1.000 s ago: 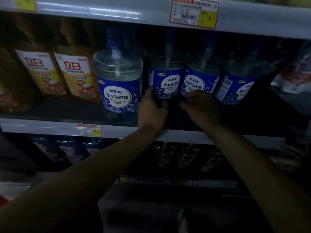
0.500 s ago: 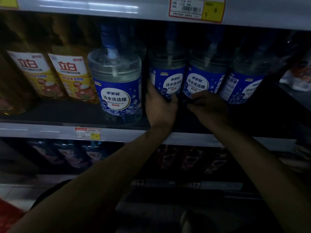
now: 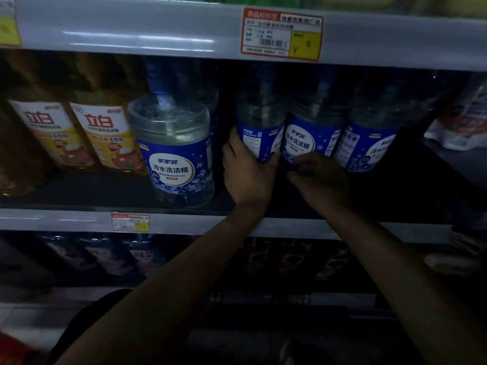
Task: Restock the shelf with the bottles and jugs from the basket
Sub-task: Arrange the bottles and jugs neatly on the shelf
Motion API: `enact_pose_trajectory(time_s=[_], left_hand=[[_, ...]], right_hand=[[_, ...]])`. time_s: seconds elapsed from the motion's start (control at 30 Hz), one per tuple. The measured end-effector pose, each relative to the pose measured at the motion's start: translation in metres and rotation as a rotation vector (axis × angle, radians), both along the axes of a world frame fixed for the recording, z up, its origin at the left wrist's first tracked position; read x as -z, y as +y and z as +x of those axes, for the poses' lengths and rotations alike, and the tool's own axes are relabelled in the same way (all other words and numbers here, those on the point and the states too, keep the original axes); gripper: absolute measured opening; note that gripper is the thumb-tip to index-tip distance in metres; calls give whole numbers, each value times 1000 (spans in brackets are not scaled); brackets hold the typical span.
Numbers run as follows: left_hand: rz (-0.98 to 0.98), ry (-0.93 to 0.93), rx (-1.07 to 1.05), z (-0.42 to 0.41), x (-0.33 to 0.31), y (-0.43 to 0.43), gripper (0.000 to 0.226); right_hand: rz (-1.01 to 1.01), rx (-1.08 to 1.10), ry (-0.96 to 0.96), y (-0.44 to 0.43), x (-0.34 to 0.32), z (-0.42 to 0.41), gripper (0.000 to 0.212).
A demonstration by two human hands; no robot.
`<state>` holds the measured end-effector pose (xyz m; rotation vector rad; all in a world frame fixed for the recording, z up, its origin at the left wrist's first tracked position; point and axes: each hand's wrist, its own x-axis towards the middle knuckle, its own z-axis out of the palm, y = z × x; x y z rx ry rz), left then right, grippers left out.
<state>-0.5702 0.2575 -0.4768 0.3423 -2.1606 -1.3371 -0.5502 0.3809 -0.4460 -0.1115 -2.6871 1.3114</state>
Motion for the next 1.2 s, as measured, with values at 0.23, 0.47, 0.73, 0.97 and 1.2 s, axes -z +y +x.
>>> enact_pose_trajectory(time_s=[0.23,0.47,0.73,0.97,1.2], left_hand=[[48,-1,13,-2,-7,-4,103],[193,8,126,26,-2,-11,97],[247,8,428,56,-5,-25,88],[211,50,564,56,-8,-31,89],[122,99,653,57,-7,-10,87]], right_hand=[[-36,0,0,-3,-7,7,37],[-230,30,-27,1,-12,7,27],[-499,-181,-77,7,-27,21,65],[-587,-246,22,18,-20,43,67],[-525,-102,183,51,-9,61,79]])
